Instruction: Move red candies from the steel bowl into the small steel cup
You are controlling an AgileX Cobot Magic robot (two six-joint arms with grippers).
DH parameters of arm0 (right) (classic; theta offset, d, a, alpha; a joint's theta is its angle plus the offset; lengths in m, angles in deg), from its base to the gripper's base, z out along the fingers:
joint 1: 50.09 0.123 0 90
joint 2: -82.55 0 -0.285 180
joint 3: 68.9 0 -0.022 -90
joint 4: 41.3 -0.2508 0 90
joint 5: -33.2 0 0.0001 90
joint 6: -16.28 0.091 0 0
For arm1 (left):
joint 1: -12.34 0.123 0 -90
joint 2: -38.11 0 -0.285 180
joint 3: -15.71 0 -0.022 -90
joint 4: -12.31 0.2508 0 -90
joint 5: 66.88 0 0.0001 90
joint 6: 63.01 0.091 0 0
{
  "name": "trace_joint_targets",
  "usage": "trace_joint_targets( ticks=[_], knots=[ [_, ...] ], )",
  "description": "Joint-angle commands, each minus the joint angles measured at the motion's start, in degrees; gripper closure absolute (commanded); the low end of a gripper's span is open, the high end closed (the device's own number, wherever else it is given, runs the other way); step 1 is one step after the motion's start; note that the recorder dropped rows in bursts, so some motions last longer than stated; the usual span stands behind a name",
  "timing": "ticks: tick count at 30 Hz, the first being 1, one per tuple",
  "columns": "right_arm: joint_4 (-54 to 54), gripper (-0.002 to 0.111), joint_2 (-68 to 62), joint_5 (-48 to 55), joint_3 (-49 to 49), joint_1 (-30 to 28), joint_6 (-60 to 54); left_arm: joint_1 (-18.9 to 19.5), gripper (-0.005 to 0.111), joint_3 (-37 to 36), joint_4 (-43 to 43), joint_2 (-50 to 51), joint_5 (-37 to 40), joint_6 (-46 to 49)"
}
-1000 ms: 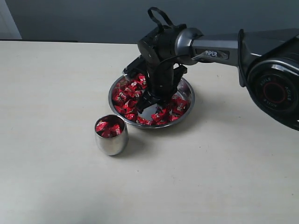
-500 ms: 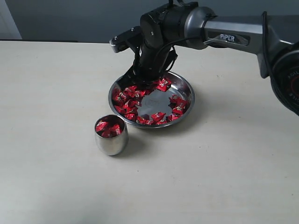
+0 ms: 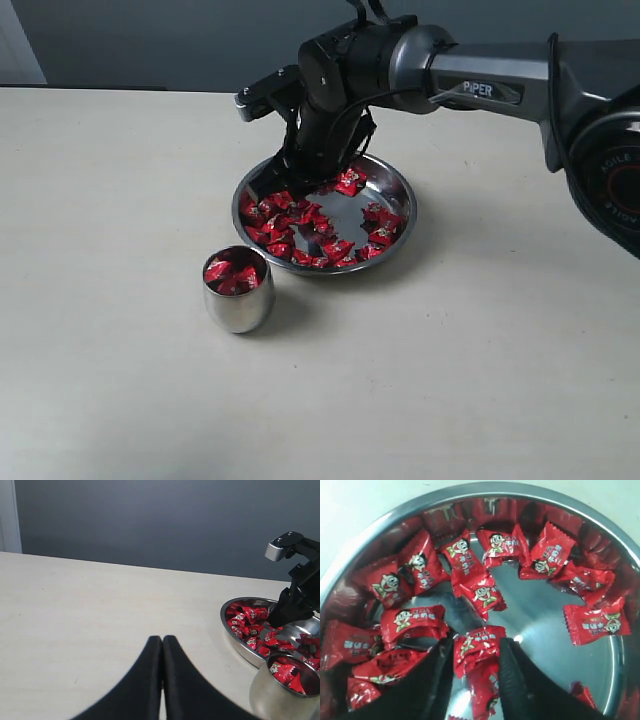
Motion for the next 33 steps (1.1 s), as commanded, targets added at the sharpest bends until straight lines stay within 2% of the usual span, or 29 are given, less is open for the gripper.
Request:
trace_joint_targets(
  ticks=[1,27,30,33],
  knots=[
    [-0.2,0.077,0.2,0.4,0.2,-0.3,-0.4,-0.4,0.106,-0.1,0.0,-0.3,-0.3,-0.2],
    [4.0,0.077,-5.3,4.5,0.2,-0.3,-1.3,-0.4,0.106,-0.1,0.0,-0.3,-0.3,-0.2],
    [4.0,0.083,-5.3,4.6,0.2,-0.3,-1.3,-0.4,0.106,-0.1,0.0,-0.3,-0.3,-0.2],
    [4.0,0.097,-5.0,4.6,0.2,-0.3,-1.3,-0.4,0.106,-0.1,0.0,-0.3,-0.3,-0.2]
  ],
)
